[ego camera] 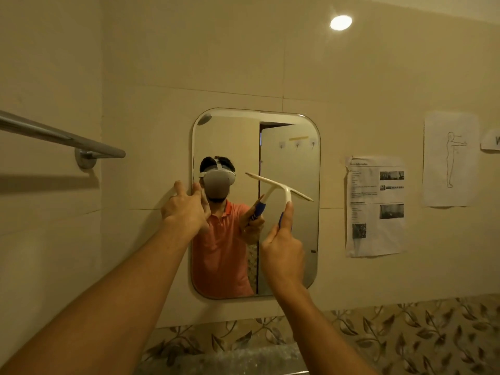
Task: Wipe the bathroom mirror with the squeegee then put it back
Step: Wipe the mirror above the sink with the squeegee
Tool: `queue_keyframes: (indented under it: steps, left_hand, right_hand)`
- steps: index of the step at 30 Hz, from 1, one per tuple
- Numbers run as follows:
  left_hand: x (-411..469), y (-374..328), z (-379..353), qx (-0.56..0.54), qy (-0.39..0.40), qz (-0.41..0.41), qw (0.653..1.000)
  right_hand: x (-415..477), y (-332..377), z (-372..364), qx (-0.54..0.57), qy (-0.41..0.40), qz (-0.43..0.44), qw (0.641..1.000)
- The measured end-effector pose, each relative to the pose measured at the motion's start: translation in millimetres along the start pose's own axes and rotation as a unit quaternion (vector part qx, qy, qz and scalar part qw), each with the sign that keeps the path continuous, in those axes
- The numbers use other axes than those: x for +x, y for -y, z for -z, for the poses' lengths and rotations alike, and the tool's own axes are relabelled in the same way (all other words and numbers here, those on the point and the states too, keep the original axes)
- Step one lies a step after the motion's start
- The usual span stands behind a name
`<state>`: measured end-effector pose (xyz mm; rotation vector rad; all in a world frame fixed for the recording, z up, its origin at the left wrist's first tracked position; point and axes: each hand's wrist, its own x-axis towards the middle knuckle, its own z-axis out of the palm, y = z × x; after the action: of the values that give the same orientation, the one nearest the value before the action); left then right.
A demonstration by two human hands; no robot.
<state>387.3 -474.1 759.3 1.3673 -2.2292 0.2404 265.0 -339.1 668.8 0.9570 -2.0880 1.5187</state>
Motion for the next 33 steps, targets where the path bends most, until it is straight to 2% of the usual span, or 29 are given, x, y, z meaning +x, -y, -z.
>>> queue_keyframes:
  steps: [4,7,10,14,25,33]
  left_hand:
    - [0,0,1,-0.003,0.004,0.0,1.0]
    - [1,1,0,0.0,-0.007,-0.005,1.0]
    - [1,2,-2,0.007,-0.014,-0.003,1.0]
    - [1,6,-4,0.002,-0.014,-0.011,1.0]
    - [3,4,-9,0.033,-0.024,-0.008,0.999]
    - [1,5,-9,0.032,-0.032,-0.013,0.999]
  right_hand:
    - [20,9,18,0.023,0.001,0.062,0.998]
    - [44,37,35,0.017,0.008,0.139,0.99]
    - [72,75,44,-0.056,0.021,0.213,0.975]
    - [106,113,40,-0.14,0.023,0.271,0.952]
    - [121,128,32,-0.177,0.027,0.286,0.941]
    - [99,81,13,-0.2,0.015,0.309,0.93]
